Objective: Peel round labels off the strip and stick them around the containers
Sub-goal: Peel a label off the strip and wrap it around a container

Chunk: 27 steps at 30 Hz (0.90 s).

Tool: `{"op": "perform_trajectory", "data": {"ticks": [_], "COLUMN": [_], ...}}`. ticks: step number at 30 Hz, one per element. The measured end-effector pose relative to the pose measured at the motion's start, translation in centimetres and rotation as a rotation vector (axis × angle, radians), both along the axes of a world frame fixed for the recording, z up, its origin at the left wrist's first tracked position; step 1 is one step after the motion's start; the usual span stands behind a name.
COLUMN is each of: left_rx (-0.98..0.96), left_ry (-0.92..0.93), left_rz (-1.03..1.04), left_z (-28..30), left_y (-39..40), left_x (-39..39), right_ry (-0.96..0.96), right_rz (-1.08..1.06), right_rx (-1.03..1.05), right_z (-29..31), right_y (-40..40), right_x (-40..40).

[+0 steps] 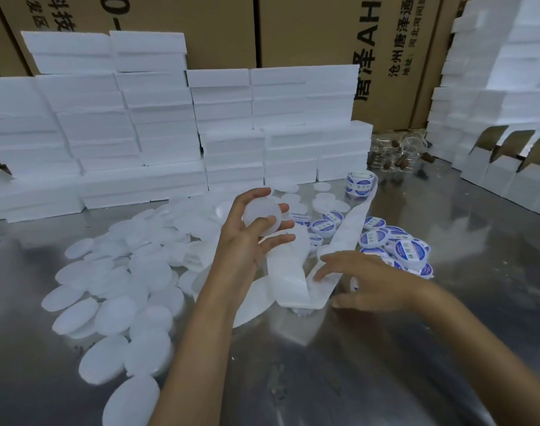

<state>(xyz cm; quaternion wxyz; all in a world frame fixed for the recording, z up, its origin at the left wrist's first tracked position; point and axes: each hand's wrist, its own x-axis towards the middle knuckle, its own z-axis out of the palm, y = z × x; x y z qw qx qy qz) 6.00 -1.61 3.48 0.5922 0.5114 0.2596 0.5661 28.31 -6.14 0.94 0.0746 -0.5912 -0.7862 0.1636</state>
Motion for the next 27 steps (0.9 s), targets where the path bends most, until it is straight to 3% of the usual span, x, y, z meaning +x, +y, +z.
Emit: {"op": "perform_trajectory", "data": {"ticks": [7, 12, 15, 20, 23, 27], "left_rx": [0.154, 0.215, 0.219, 0.213, 0.177, 0.067], "left_ry": [-0.095, -0.123, 0.049, 0.458, 0.493, 0.441], "left_rz": [0.029, 0.058, 0.128, 0.217, 0.218, 0.192], "left_z": [1.3, 1.7, 0.9, -1.7, -2.7, -3.1], "left_y": [-0.8, -0.7, -0.3, 0.7, 1.0, 1.3], "left_x": [0.3, -0.5, -0.3, 1.2, 1.5, 1.2], "right_ry": [0.511, 0.594, 0.68, 1.048, 1.095, 1.072], "right_rz": [-0.231, -0.341, -0.347, -0.269, -0.167, -0.189], "right_rx": [0.127, 0.102, 0.08, 0.032, -0.027, 0.084], "right_z": [-0.8, -1.3, -1.5, -1.5, -1.4, -1.8], "right_y": [2.4, 3.4, 3.4, 2.6, 1.7, 1.6], "right_x": [-1.9, -4.0, -4.5, -4.9, -4.8, -4.8]}}
